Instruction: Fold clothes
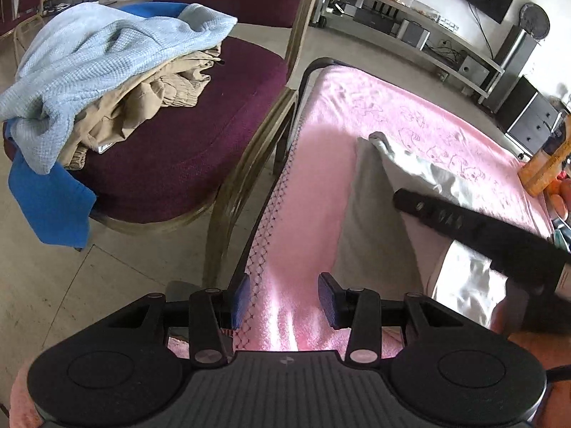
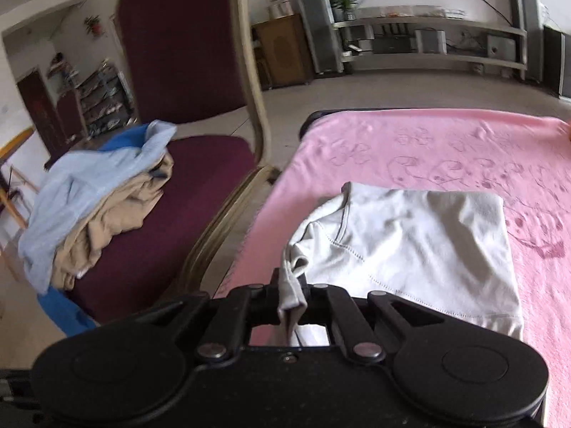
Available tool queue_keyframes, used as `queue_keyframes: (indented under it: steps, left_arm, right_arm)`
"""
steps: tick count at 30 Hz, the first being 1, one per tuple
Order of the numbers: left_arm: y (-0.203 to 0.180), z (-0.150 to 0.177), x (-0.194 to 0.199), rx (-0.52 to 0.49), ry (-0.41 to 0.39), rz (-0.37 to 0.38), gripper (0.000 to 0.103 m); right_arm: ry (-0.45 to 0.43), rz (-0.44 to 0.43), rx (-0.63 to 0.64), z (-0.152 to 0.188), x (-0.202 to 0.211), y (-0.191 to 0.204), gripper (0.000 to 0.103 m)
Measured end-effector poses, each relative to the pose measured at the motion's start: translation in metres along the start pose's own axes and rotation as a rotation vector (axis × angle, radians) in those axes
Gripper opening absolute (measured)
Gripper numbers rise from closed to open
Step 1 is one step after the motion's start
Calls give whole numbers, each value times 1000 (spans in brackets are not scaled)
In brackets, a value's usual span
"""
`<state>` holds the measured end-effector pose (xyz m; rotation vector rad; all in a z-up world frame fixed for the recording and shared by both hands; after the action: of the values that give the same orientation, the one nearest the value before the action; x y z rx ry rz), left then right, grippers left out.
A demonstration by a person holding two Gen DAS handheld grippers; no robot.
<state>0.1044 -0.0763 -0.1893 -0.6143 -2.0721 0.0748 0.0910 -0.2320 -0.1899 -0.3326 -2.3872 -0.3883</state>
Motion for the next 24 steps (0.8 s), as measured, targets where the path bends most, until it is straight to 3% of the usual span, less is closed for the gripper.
queue_keyframes:
  steps: [4, 8, 10, 13, 15, 20, 22, 24]
  left_arm:
    - [4, 0, -1, 20, 3, -4, 40]
    - [5, -1, 0, 29, -4, -19, 40]
    - [7, -1, 0, 39, -8, -23, 40]
    - [7, -1, 0, 43, -6, -29, 40]
    - [5, -1, -1, 34, 2, -32, 40]
    - [-15, -1, -6, -56, 16, -27, 36]
    - [-33, -2, -12, -127, 28, 7, 22]
    - [-55, -4, -20, -215, 32, 28, 18]
  right_arm:
    - [14, -9, 38, 9, -2, 11, 4]
    - [93, -21, 52, 16, -17, 11, 6]
    - [174, -94, 55, 22, -23, 9, 15]
    - [358, -262, -6, 27, -20, -2, 16]
    - [387, -284, -98, 20, -8, -21, 19]
    - [340, -169, -284, 3, 39, -91, 29]
    - [294, -108, -309, 5, 55, -116, 29]
    - [278, -42, -303, 12, 61, -134, 28]
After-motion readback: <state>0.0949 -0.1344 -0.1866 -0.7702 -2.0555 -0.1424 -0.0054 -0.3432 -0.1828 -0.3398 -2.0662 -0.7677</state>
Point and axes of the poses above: each gripper's, at about its wrist camera, not at the fingertips, and x roughly against the way its jaws point, y to its left, z to its underside, the point moved 6 cm from there along -x, roughly the way its jaws point, and after that the axes turned 6 degrees about z, right-handed, at the moved point
